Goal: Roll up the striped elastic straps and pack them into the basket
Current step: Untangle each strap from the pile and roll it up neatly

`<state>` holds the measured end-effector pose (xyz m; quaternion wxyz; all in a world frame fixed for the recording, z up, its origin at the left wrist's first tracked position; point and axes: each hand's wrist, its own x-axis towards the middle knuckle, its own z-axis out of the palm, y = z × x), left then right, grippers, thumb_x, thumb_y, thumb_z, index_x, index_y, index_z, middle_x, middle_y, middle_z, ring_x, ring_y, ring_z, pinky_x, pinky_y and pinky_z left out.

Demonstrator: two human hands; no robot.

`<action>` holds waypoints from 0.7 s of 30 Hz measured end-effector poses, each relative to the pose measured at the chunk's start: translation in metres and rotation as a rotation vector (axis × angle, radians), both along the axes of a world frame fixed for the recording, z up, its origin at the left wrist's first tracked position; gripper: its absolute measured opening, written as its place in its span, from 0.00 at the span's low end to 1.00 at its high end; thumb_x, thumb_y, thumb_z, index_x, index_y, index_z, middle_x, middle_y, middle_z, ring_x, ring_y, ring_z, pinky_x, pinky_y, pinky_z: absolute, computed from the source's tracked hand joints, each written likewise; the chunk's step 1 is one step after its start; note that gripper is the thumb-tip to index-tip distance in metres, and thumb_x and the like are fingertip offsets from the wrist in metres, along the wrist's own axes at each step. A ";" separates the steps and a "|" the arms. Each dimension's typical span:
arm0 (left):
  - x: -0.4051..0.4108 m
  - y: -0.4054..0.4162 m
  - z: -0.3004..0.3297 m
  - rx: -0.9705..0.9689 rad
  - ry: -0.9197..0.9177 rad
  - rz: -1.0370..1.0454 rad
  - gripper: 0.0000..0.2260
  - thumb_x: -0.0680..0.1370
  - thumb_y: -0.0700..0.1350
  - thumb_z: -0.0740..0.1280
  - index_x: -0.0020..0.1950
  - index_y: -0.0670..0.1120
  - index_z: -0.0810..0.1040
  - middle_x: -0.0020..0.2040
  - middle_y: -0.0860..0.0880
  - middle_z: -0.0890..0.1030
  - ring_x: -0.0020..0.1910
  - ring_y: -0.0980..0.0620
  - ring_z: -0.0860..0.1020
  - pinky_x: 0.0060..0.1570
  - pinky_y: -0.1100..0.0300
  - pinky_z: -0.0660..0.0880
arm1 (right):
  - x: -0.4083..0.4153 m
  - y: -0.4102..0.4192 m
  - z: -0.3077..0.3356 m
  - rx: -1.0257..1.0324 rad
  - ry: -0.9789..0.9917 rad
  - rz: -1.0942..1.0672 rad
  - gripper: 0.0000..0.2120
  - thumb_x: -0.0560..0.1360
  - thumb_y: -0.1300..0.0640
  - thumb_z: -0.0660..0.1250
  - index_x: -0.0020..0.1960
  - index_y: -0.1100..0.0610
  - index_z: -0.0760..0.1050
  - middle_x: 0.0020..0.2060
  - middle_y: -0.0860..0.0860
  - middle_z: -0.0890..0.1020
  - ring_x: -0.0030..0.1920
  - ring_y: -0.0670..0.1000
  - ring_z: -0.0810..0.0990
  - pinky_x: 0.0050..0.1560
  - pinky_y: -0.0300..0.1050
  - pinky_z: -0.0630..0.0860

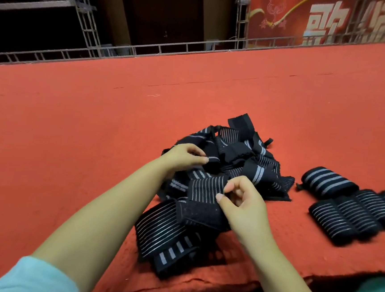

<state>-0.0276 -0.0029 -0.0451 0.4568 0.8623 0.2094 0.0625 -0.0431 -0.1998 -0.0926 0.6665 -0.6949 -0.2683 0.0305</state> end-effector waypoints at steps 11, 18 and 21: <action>-0.133 -0.070 0.028 -0.395 -0.356 0.063 0.20 0.75 0.63 0.64 0.52 0.48 0.82 0.48 0.50 0.85 0.44 0.54 0.82 0.41 0.61 0.74 | -0.043 0.008 0.041 0.027 -0.195 0.186 0.12 0.68 0.62 0.63 0.42 0.46 0.67 0.41 0.40 0.78 0.44 0.42 0.77 0.48 0.36 0.71; -0.181 -0.061 0.025 -0.740 -0.574 0.223 0.18 0.76 0.55 0.69 0.48 0.38 0.76 0.42 0.37 0.80 0.41 0.43 0.80 0.43 0.53 0.78 | -0.083 0.030 0.049 -0.067 -0.229 0.619 0.09 0.72 0.56 0.65 0.46 0.50 0.63 0.68 0.42 0.72 0.63 0.34 0.72 0.63 0.37 0.69; -0.189 -0.051 0.017 -0.814 -0.667 0.377 0.08 0.77 0.41 0.66 0.40 0.41 0.72 0.34 0.41 0.77 0.31 0.47 0.77 0.32 0.58 0.76 | -0.093 0.037 0.043 -0.109 -0.204 0.662 0.09 0.72 0.51 0.65 0.47 0.47 0.64 0.67 0.39 0.73 0.62 0.36 0.73 0.62 0.41 0.70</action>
